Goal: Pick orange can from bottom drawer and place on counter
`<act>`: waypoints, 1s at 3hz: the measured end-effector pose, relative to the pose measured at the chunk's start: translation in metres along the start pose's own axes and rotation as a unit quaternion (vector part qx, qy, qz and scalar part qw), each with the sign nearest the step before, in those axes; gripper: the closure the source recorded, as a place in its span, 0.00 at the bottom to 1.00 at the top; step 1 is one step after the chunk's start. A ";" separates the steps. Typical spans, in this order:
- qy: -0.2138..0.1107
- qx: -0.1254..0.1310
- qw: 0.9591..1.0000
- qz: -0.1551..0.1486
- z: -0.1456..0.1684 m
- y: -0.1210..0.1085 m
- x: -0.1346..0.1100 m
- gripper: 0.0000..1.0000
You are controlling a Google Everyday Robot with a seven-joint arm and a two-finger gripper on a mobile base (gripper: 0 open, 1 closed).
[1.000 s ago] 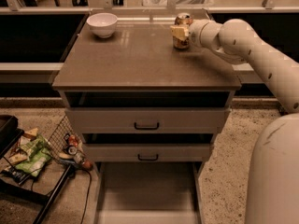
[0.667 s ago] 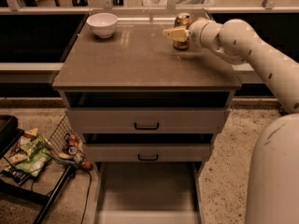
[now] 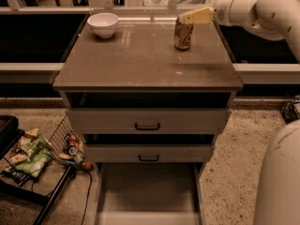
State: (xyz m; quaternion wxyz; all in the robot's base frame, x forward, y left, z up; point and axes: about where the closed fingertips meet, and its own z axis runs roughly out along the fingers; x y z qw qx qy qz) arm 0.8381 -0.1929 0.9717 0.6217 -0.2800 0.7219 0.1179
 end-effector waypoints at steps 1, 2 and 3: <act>0.093 0.029 0.992 -0.080 -0.107 -0.026 -0.033 0.00; 0.166 0.096 0.977 -0.091 -0.185 -0.034 -0.039 0.00; 0.190 0.123 0.969 -0.097 -0.225 -0.030 -0.040 0.00</act>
Offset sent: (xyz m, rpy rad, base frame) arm -0.2882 -0.1975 0.0303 -0.6896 0.3611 -0.4869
